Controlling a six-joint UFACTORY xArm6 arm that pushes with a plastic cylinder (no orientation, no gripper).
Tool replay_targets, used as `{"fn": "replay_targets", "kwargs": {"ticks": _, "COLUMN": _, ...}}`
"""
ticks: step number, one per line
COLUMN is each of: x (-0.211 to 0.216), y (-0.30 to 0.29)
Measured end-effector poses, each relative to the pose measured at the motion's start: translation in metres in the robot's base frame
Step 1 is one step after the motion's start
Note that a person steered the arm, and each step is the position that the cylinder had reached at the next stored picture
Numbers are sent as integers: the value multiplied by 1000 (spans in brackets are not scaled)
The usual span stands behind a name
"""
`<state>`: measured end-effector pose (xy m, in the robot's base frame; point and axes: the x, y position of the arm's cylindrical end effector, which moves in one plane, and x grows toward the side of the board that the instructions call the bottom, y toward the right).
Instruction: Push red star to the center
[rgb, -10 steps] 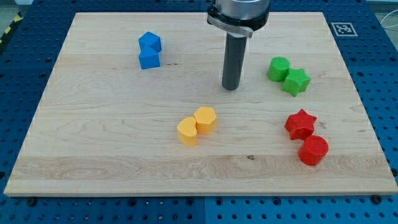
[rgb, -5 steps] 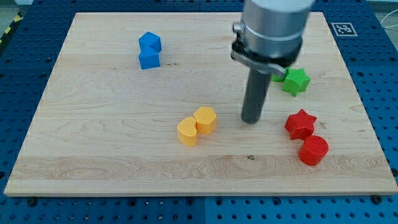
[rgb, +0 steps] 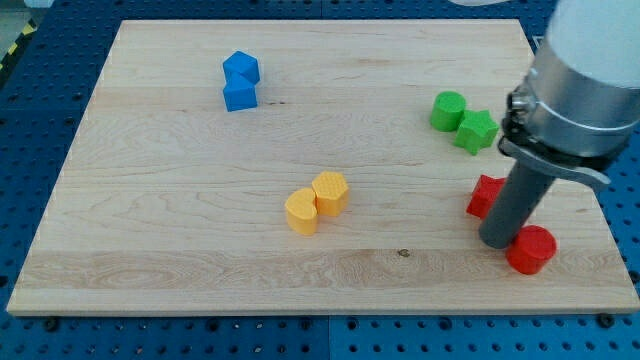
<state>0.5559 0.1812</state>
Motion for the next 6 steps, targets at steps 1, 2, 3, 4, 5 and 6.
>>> {"fn": "replay_targets", "kwargs": {"ticks": 1, "x": -1, "y": 15}}
{"fn": "replay_targets", "kwargs": {"ticks": 2, "x": -20, "y": 7}}
{"fn": "replay_targets", "kwargs": {"ticks": 3, "x": -59, "y": -15}}
{"fn": "replay_targets", "kwargs": {"ticks": 4, "x": -78, "y": -51}}
{"fn": "replay_targets", "kwargs": {"ticks": 5, "x": -78, "y": -55}}
{"fn": "replay_targets", "kwargs": {"ticks": 6, "x": -78, "y": -19}}
